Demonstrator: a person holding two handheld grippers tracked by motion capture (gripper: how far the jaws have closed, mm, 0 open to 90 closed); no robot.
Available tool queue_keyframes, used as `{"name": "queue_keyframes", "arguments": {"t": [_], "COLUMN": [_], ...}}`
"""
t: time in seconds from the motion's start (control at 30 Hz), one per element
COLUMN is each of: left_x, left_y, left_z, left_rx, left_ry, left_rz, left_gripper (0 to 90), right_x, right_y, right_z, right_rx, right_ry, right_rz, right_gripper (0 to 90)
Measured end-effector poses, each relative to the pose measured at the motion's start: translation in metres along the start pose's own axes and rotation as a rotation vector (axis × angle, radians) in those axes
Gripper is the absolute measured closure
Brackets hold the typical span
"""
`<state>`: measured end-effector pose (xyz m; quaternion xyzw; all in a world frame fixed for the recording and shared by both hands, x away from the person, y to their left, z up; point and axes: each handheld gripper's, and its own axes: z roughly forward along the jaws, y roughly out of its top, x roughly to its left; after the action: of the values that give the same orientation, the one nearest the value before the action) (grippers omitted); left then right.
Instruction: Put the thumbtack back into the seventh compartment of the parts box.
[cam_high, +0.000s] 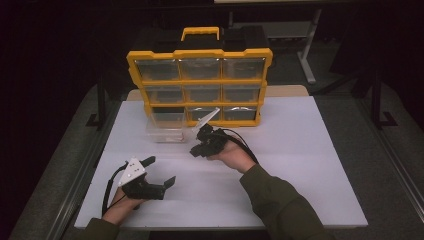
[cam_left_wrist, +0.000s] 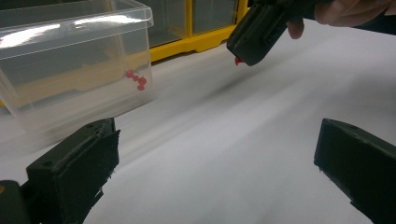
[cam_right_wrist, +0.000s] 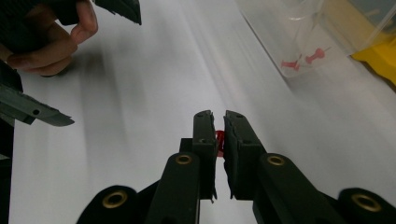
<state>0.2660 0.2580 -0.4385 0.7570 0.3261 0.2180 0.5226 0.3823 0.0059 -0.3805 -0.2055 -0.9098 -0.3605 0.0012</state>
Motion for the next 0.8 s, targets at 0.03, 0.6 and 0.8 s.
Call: {"name": "queue_keyframes", "arguments": {"t": [0.03, 0.6, 0.8], "left_x": [-0.001, 0.000, 0.000], "left_y": [0.000, 0.000, 0.000], "left_z": [0.000, -0.001, 0.000], "left_rx": [-0.004, 0.009, 0.005], "left_ry": [-0.001, 0.001, 0.001], "left_rz": [-0.011, -0.007, -0.004], "left_gripper": [0.0, 0.0, 0.0], "right_x": [0.000, -0.012, -0.015], "right_y": [0.001, 0.018, 0.023], "right_z": [-0.001, -0.009, -0.011], "right_rx": [0.001, -0.021, -0.028], "right_ry": [-0.007, -0.017, -0.017], "right_rz": [0.001, 0.021, 0.028], "right_gripper": [82.4, 82.4, 82.4]}}
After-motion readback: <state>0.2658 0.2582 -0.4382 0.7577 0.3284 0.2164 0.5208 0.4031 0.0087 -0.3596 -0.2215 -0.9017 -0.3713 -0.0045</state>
